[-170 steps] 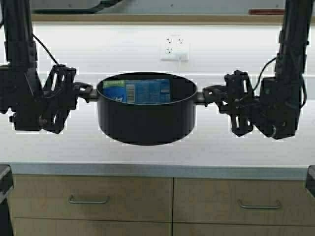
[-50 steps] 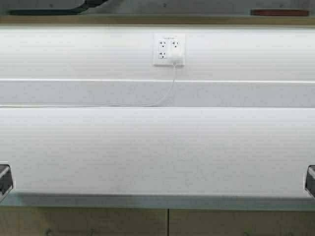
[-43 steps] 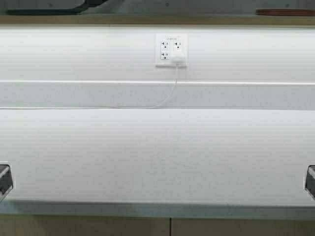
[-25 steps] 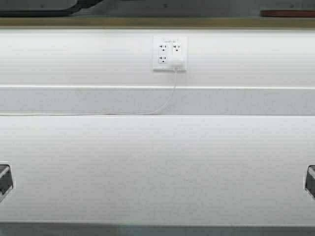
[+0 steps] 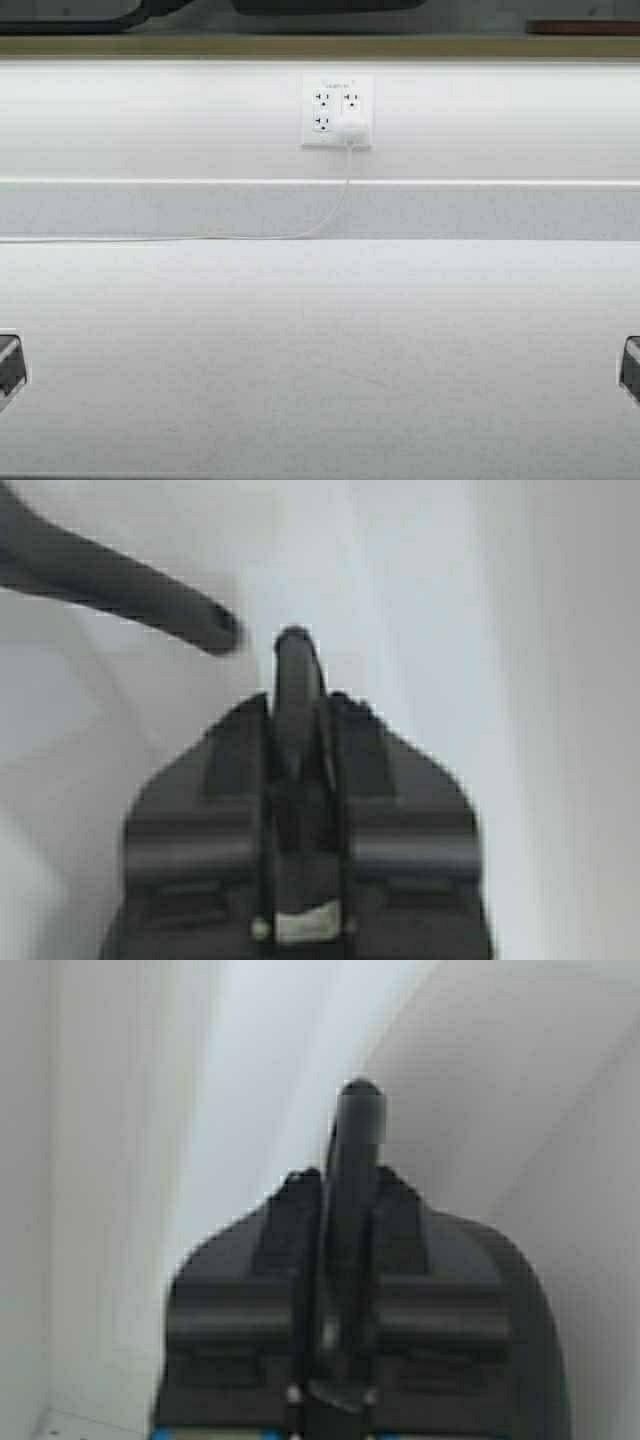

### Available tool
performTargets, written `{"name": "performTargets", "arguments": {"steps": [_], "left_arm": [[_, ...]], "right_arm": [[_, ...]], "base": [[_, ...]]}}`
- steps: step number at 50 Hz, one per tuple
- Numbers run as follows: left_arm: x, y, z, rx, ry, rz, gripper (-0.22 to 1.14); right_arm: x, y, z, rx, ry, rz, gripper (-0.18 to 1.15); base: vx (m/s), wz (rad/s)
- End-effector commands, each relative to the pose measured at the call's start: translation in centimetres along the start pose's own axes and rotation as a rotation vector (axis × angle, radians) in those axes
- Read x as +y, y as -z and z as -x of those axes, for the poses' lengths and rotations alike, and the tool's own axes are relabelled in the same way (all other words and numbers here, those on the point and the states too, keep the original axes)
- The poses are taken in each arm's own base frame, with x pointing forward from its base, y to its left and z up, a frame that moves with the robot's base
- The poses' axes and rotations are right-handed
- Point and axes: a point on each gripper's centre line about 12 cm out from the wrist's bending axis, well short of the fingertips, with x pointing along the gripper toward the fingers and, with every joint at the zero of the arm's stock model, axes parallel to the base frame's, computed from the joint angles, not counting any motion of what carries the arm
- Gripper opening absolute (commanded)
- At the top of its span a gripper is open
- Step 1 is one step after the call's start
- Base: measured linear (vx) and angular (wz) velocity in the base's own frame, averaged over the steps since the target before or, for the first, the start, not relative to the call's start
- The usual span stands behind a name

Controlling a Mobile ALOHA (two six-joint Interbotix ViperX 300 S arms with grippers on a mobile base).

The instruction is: Open the cabinet, put the pot inside, then close it

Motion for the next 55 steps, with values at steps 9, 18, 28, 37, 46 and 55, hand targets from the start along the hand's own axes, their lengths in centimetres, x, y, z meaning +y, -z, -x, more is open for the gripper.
{"name": "performTargets", "arguments": {"steps": [9,18,28,37,46,55], "left_arm": [[-1.0,2.2,0.2,-0.011,0.065,-0.035,0.09],[-0.5,1.8,0.4,-0.064,0.103,0.006,0.53],[0.4,0.9,0.7,-0.102,0.110,0.074,1.05],[0.8,-0.1,1.2,-0.140,0.127,0.085,1.03],[0.6,-0.9,2.1,-0.161,0.140,0.086,1.03],[-0.2,-1.6,3.0,-0.175,0.162,0.088,1.03]], "right_arm": [[-0.2,2.2,-1.0,0.025,-0.061,-0.039,0.10],[-1.3,2.1,-1.1,0.008,-0.059,-0.078,0.58],[-1.9,1.3,-0.6,-0.024,-0.050,-0.101,1.03],[-2.1,0.8,0.0,-0.040,-0.058,-0.102,1.02],[-2.1,0.4,0.7,-0.053,-0.070,-0.096,1.02],[-1.5,0.0,1.8,-0.062,-0.086,-0.095,1.02]], "base": [[0.02,0.00],[0.01,0.00],[0.00,0.00],[0.00,0.00],[0.00,0.00],[0.00,0.00]]}}
